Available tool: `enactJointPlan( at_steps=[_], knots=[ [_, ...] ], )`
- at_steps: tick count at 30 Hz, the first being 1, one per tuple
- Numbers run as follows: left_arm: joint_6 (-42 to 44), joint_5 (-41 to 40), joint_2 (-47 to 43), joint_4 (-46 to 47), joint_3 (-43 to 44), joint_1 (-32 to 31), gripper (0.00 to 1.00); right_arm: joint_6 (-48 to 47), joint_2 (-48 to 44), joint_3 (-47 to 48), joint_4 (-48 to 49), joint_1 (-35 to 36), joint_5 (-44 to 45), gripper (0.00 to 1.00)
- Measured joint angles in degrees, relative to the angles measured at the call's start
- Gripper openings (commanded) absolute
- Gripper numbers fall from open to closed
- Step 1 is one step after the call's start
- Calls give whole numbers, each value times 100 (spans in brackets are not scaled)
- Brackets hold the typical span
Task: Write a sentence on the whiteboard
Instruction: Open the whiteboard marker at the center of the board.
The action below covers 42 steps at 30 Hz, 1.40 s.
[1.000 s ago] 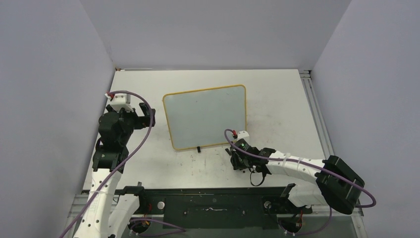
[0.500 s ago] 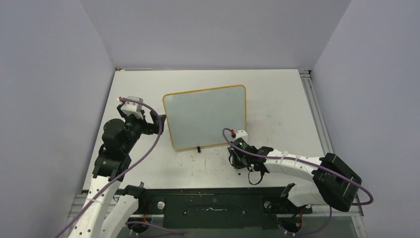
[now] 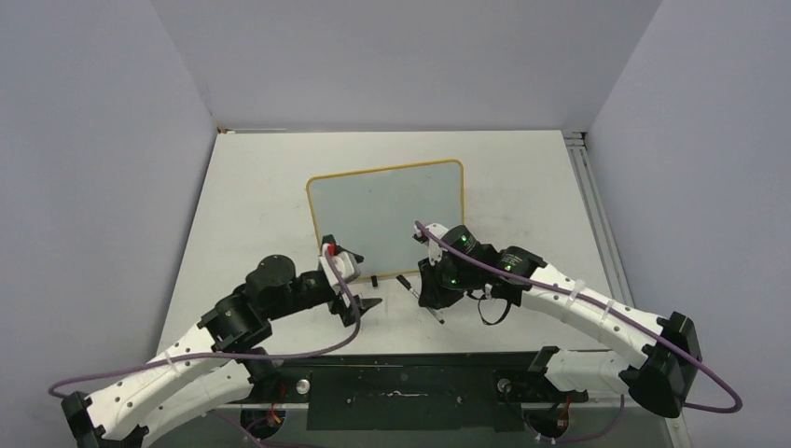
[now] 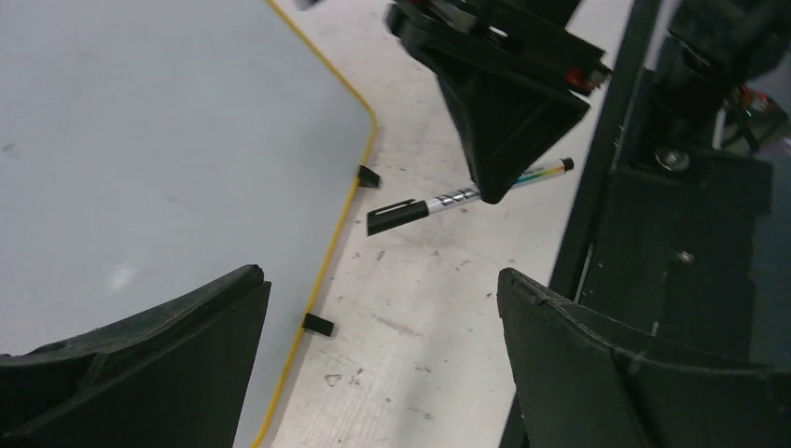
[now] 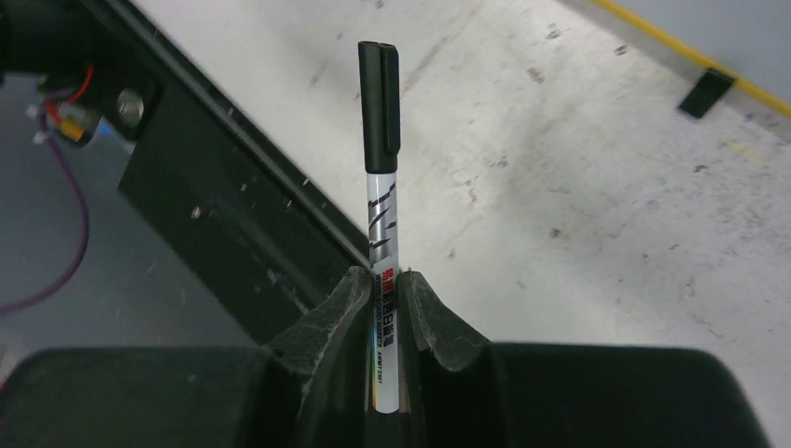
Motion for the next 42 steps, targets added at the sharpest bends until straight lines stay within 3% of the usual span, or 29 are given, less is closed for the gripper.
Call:
enactJointPlan(
  at_steps=[5, 12, 19, 31, 36, 38, 42],
  knots=[
    [522, -317, 472, -249, -28, -1259, 92, -466, 24, 267, -640, 7, -1139, 5],
    [918, -868, 822, -514, -81, -2232, 88, -981, 271, 507, -1364, 35, -2212, 5],
    [1075, -1163, 1209, -675, -81, -2844, 67, -1231, 498, 765, -1633, 35, -2962, 5],
    [1139, -1580, 1419, -695, -70, -3327, 34, -1252, 728, 793, -1631, 35, -3506, 5],
    [1117, -1676, 1659, -769, 13, -3405, 10, -1255, 765, 793, -1631, 35, -3565, 5],
    [1117, -1646, 1733, -863, 42, -3442, 1, -1259, 763, 793, -1620, 9, -3558, 10],
    [1008, -1755, 1801, -883, 81, -3469, 0, -1248, 758, 793, -1578, -195, -3602, 30]
  ],
)
